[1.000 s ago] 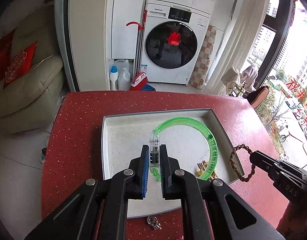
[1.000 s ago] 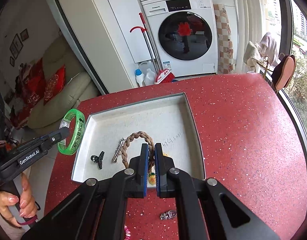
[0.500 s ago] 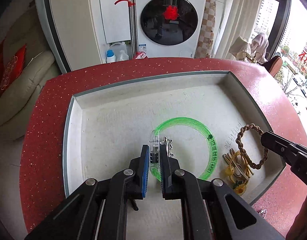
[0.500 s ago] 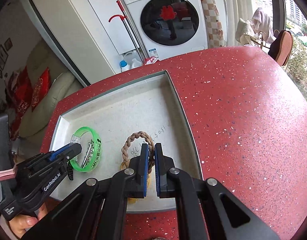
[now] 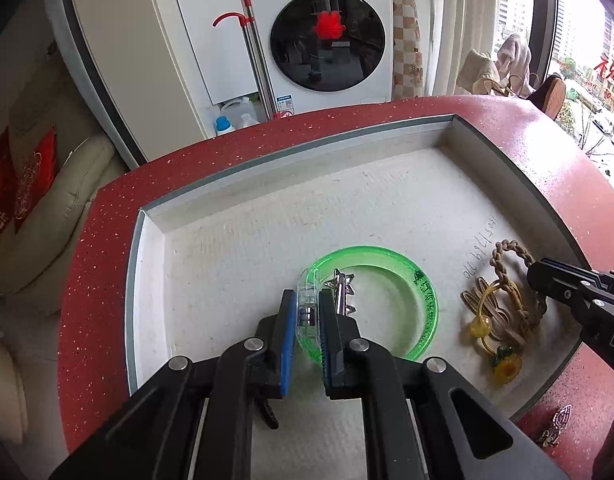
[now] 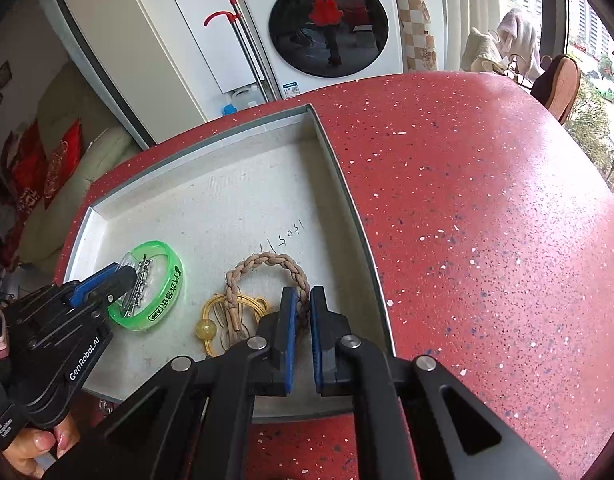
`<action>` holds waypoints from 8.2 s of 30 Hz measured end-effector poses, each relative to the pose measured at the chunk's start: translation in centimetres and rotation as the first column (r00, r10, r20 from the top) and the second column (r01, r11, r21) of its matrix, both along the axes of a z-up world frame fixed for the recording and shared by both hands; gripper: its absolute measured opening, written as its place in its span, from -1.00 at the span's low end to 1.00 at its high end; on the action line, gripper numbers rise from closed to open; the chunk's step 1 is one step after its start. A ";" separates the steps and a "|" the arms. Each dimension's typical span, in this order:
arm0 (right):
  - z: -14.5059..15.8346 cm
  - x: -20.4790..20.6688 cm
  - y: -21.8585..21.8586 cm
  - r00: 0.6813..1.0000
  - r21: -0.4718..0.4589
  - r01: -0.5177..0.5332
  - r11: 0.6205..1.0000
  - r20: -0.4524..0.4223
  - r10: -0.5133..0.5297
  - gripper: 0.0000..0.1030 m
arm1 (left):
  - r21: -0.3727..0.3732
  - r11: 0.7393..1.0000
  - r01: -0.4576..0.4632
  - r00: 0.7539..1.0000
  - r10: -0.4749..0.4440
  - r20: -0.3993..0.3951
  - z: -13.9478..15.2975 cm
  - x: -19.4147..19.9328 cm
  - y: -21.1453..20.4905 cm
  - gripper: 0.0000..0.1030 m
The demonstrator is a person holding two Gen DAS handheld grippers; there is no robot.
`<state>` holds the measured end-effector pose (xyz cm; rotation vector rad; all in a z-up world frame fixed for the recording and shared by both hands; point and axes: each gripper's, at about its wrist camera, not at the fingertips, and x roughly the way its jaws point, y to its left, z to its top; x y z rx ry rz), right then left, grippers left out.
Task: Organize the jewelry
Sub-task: 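Open both tools to drop the bangle and braided bracelet into the tray, then move the left tool to the beaded bracelet while the right tool nears the silver heart pendant, then grasp the pink-yellow beaded bracelet with the left tool while the right tool grasps the heart pendant, then carry the beaded bracelet and heart pendant over the grey tray with both tools, then open both tools to drop the beaded bracelet and pendant into the tray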
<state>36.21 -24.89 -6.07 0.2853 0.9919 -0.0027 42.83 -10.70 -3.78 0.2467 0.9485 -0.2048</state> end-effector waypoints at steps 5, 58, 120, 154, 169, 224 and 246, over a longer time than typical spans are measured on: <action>-0.1 -1.0 0.3 1.000 -0.014 0.000 1.000 -0.012 0.000 -0.84 | 0.019 0.999 0.026 0.999 -0.027 0.027 0.4 -1.0 -0.2 -0.44; 7.1 -12.2 0.7 0.972 0.130 -0.046 0.990 0.236 0.014 1.00 | -0.188 0.979 -0.073 0.995 0.084 0.049 5.1 -13.4 8.4 1.00; -0.9 -10.6 5.6 0.996 -0.236 -0.085 0.968 -0.022 0.082 -0.39 | -0.109 0.990 0.092 0.994 -0.098 -0.050 -1.0 -18.1 2.4 0.12; 3.3 -13.0 1.7 0.995 0.016 -0.060 0.998 0.077 0.059 -0.90 | -0.277 0.955 0.111 0.994 -0.112 0.012 4.2 -18.6 5.9 -0.46; -0.7 -14.5 3.2 0.983 -0.127 -0.180 0.975 -0.052 0.175 -0.08 | -0.281 0.956 0.088 0.996 -0.088 0.011 4.6 -18.5 7.0 -0.46; 2.5 2.9 2.4 0.994 -0.029 -0.085 0.996 0.069 0.087 -0.68 | -0.187 0.975 -0.119 0.993 0.117 -0.020 1.8 3.1 7.7 -0.46; -0.2 2.8 2.7 0.996 -0.041 -0.088 0.995 0.008 0.088 -0.66 | -0.071 0.995 -0.076 0.997 0.075 -0.015 -1.0 2.2 5.5 -0.45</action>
